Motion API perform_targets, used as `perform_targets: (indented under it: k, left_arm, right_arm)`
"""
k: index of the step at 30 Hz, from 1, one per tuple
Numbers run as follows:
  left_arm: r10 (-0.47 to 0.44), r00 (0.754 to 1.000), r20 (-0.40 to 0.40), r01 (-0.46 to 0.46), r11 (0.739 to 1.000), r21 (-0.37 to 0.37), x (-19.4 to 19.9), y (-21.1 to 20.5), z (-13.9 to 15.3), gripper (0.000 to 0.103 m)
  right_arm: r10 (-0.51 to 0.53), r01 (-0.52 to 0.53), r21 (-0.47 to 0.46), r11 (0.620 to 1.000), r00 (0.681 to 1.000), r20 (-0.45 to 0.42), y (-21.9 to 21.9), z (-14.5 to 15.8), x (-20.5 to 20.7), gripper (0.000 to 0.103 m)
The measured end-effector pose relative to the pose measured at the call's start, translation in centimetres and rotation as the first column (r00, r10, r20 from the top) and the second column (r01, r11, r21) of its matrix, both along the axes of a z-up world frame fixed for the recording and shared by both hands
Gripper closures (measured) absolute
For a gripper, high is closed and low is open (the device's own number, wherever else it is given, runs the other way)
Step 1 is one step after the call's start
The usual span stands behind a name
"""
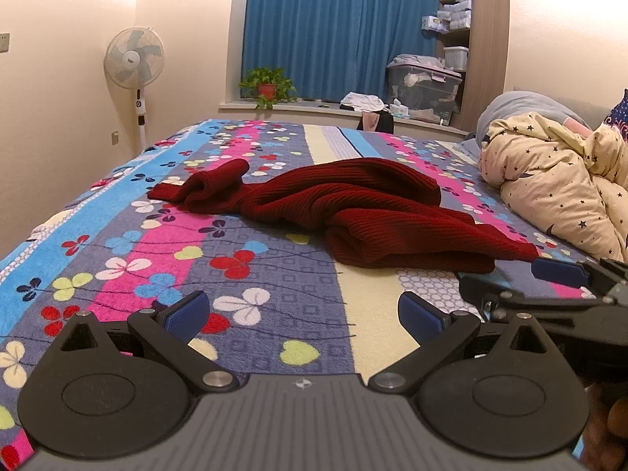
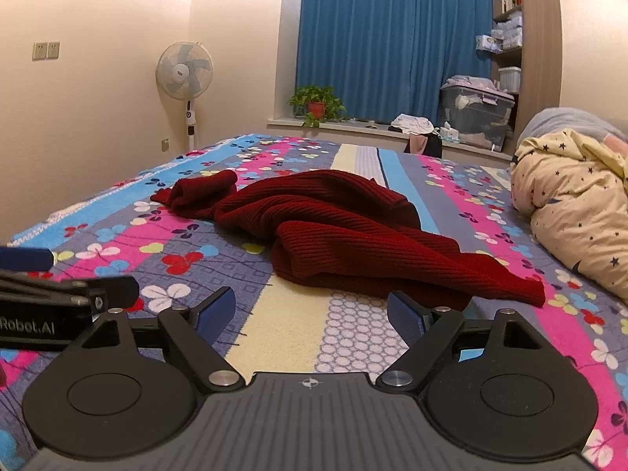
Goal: Fold small clothes
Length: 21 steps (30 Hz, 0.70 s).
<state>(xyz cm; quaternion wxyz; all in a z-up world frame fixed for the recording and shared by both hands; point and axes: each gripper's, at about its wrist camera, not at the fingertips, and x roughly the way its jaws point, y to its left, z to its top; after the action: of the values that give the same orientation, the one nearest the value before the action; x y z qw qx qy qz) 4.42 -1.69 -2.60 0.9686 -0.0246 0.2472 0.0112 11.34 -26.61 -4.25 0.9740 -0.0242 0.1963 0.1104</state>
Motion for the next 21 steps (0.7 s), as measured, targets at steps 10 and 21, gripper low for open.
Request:
perform_targets:
  k: [10,21]
  left_arm:
    - [-0.086,0.996,0.004,0.086,0.993,0.078,0.1,-1.2,-0.9,0.077]
    - [-0.177,0.98,-0.088,0.186,0.976,0.112,5.5,-2.5,-1.9,0.083]
  right_arm:
    - [-0.106,0.103,0.073,0.992,0.993,0.053,-5.8,3.4,3.0,0.07]
    - [-0.291,0.371,0.26,0.892,0.909,-0.299,-17.8,-1.3,16.3,0.057]
